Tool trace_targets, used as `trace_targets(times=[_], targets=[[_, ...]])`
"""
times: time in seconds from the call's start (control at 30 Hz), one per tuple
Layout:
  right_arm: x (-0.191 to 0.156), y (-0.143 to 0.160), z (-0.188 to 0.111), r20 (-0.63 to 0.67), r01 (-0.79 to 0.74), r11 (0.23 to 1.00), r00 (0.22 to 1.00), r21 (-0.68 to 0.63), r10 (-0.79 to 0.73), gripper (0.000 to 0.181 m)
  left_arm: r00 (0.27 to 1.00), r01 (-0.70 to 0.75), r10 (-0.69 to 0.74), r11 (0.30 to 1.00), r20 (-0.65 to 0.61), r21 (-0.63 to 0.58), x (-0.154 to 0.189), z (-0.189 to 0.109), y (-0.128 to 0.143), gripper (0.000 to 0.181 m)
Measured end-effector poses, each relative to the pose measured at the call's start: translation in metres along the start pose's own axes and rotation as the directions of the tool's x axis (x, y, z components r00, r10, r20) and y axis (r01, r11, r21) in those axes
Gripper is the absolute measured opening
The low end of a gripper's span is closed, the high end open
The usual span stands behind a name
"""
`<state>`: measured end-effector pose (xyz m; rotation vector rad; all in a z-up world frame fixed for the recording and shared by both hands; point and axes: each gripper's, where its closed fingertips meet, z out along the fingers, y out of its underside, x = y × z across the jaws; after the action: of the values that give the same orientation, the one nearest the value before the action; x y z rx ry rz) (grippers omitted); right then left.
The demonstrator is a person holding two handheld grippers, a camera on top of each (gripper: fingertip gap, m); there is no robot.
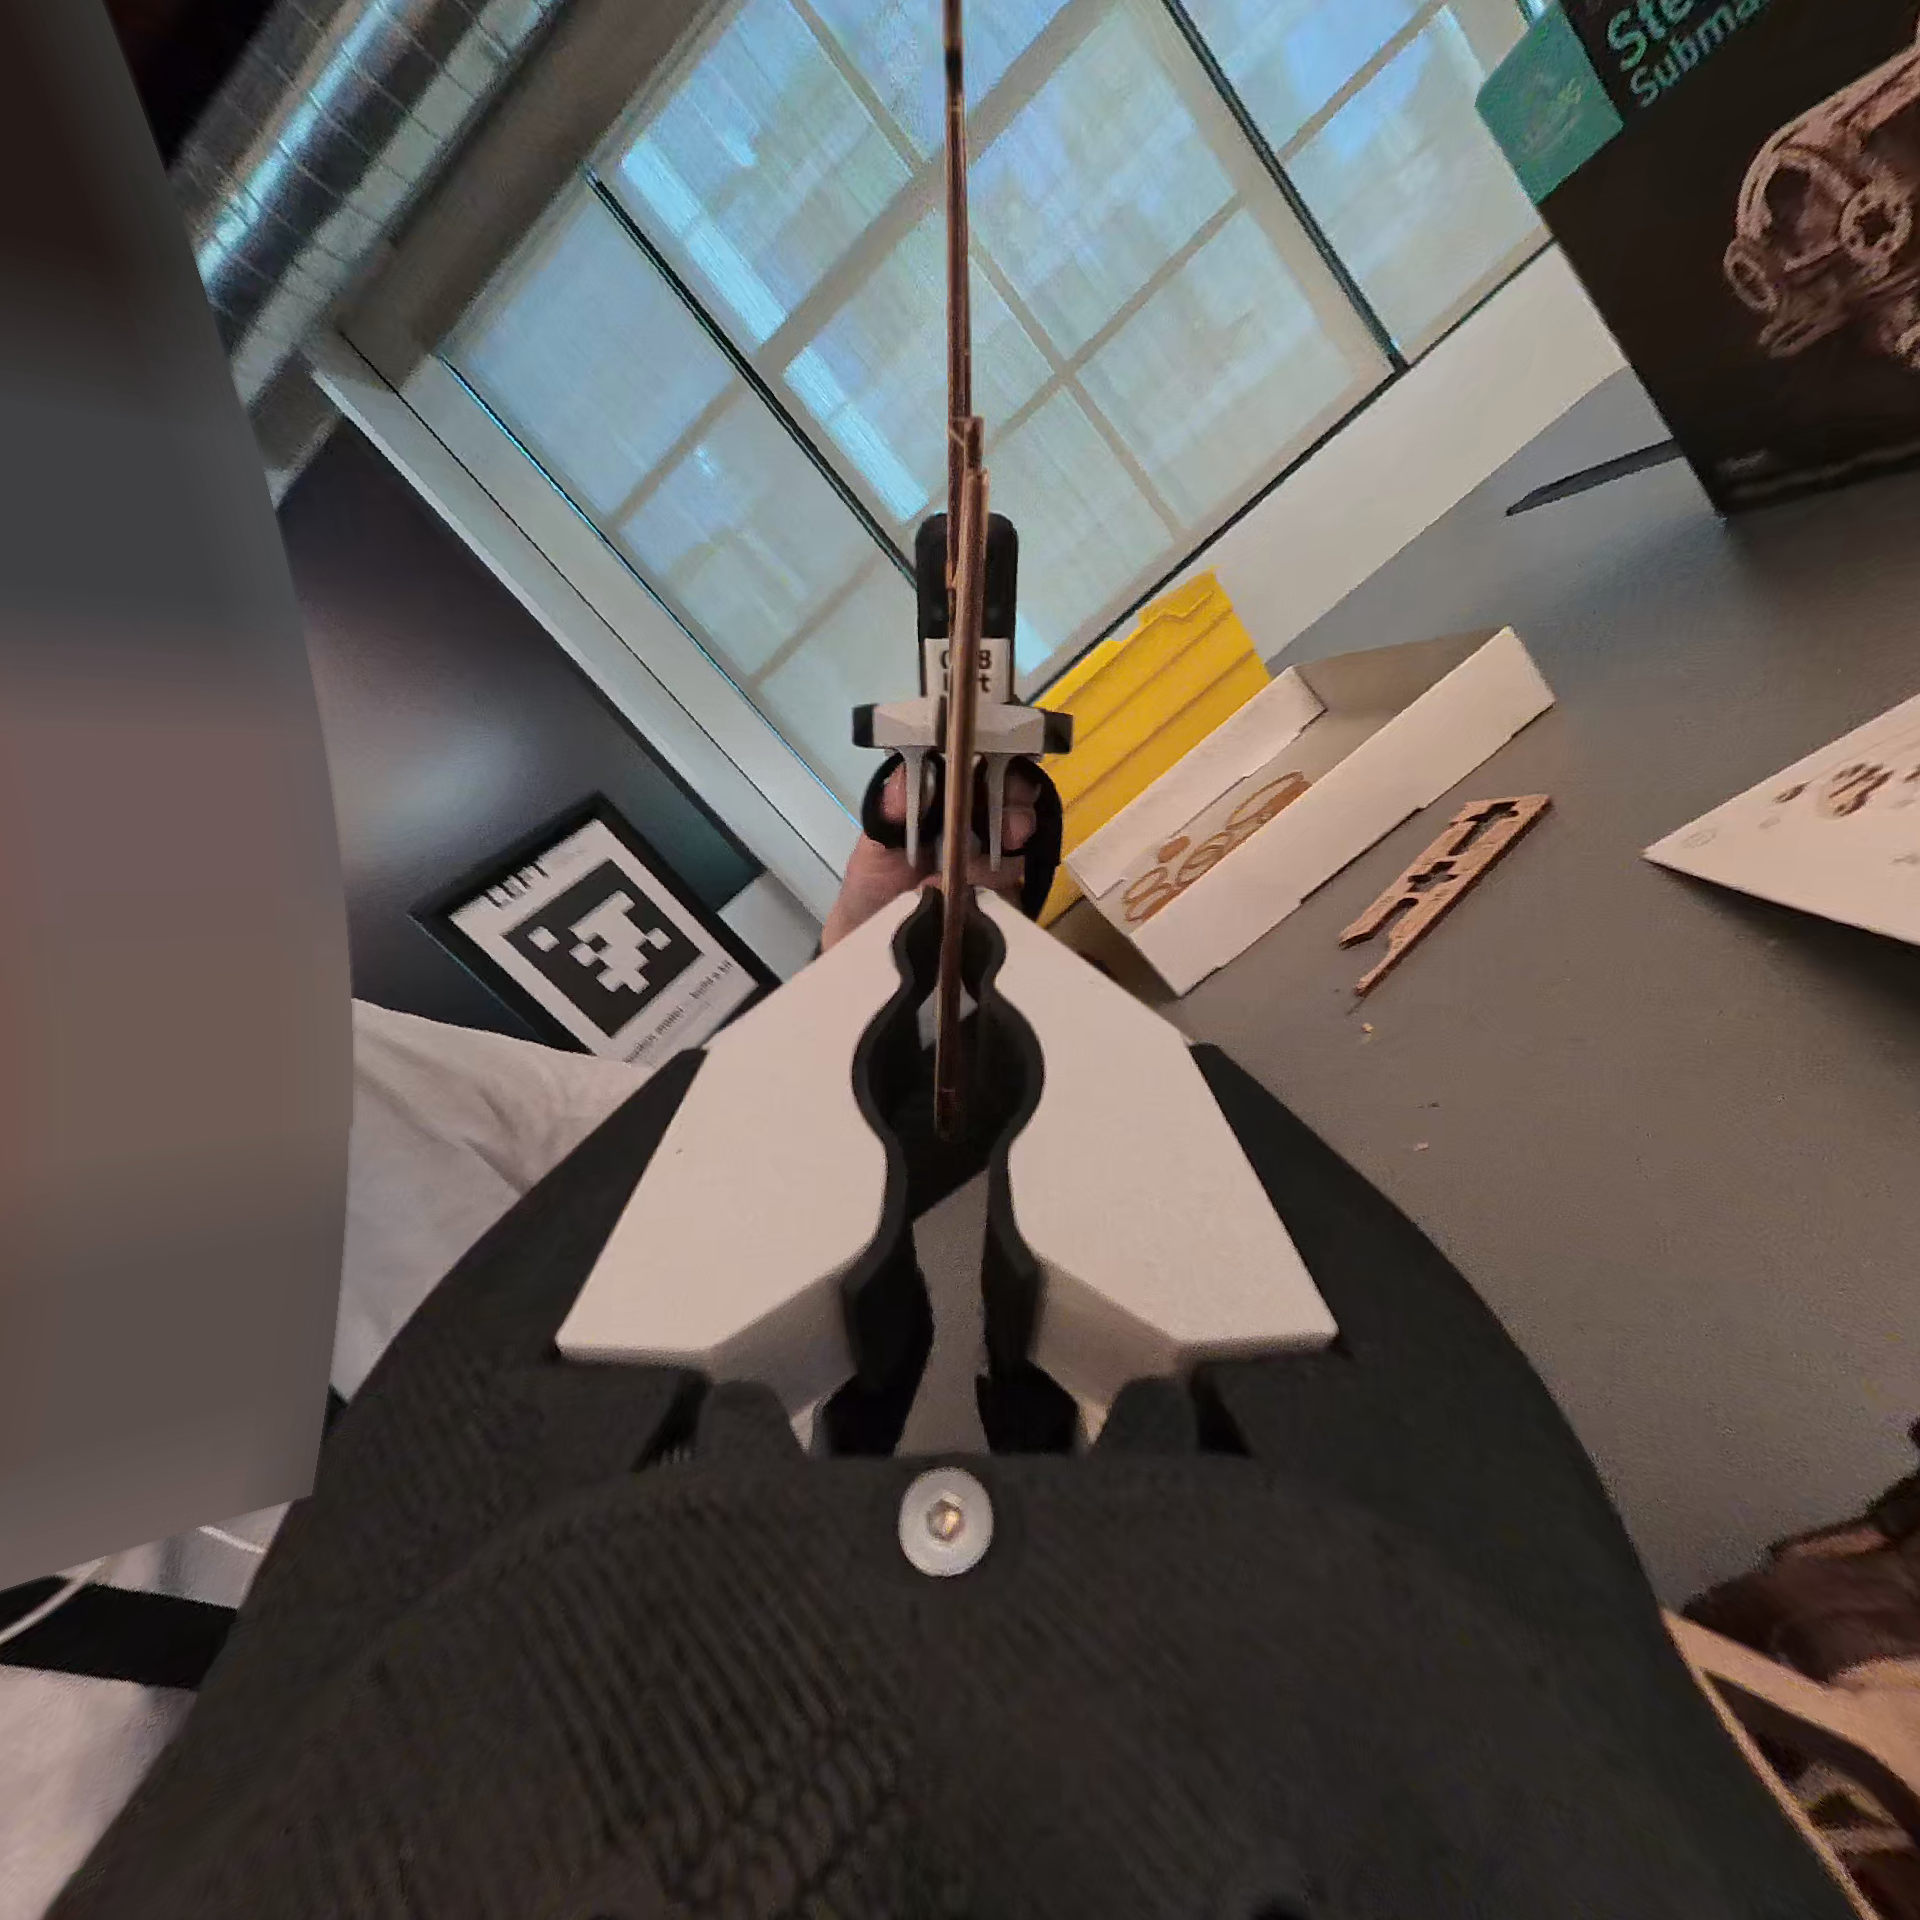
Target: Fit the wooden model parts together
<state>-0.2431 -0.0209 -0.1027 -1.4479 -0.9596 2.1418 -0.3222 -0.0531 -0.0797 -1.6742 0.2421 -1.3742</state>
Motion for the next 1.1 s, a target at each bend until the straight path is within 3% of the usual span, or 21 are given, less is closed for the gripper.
trace_targets(times=[0.3,1.1], targets=[[-0.002,-0.008,-0.004,0.028,-0.055,0.998,0.998,0.044,0.054,0.0,0.999,-0.034,0.034,0.999,-0.024,-0.008,0.007,0.001,0.0,0.007],[-0.005,-0.018,-0.009,0.063,-0.092,0.992,0.994,0.088,0.086,0.0,0.998,-0.067,0.067,0.991,0.004,0.111,0.01,-0.017,-0.024,0.002]])
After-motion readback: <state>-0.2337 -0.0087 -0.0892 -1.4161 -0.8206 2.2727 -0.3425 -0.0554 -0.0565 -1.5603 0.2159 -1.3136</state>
